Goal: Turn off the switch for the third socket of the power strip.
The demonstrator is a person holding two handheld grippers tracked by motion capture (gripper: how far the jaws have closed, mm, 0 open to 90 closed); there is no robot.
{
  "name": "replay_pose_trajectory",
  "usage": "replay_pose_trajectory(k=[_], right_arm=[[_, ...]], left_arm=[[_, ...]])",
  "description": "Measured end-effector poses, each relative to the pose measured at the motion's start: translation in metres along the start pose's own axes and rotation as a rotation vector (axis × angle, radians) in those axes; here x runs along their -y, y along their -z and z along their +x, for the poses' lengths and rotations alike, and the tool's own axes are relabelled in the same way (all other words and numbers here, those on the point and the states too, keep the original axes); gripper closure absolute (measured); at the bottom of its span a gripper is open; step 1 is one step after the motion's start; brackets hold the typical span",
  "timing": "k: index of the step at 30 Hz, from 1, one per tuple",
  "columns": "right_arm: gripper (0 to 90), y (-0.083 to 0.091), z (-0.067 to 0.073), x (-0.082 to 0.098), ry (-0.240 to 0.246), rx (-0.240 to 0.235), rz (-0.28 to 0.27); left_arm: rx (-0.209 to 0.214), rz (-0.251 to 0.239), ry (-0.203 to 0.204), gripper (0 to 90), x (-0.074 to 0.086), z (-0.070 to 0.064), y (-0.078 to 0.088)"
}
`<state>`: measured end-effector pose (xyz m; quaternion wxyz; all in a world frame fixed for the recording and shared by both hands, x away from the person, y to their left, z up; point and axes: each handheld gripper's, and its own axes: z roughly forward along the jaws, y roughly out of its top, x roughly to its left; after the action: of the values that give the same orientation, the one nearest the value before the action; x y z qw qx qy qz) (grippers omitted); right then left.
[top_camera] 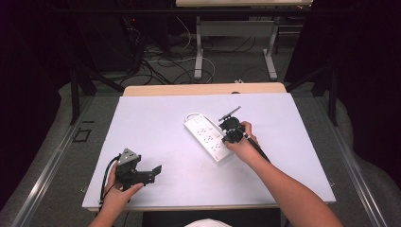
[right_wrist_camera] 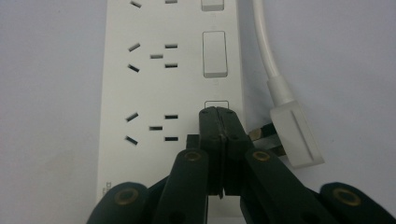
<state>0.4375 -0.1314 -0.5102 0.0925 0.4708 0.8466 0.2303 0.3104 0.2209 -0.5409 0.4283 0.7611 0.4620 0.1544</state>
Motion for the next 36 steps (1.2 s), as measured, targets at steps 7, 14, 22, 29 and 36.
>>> replay_pose_trajectory(k=[7,14,22,29,36], right_arm=[[90.0,0.0004,0.0010,0.0003,-0.004,0.018,0.010],[90.0,-0.0001,0.0011,0.0009,0.003,0.014,-0.003],[90.0,-0.0005,0.0008,0.0030,0.006,0.007,-0.018],[90.0,-0.0006,-0.0002,0.0053,0.007,0.004,-0.001],[90.0,-0.0008,-0.0024,0.0071,-0.021,-0.007,-0.017]], left_arm=[[-0.002,0.001,-0.007,3.9,-0.0001,0.0000,0.0003],[-0.007,-0.010,0.000,3.9,0.0005,-0.0007,-0.0004],[-0.007,-0.010,-0.001,4.0,0.0006,-0.0006,-0.0002],[-0.007,-0.008,-0.001,4.0,0.0006,-0.0009,-0.0002],[-0.004,0.003,-0.011,4.1,0.0000,-0.0003,0.0003]])
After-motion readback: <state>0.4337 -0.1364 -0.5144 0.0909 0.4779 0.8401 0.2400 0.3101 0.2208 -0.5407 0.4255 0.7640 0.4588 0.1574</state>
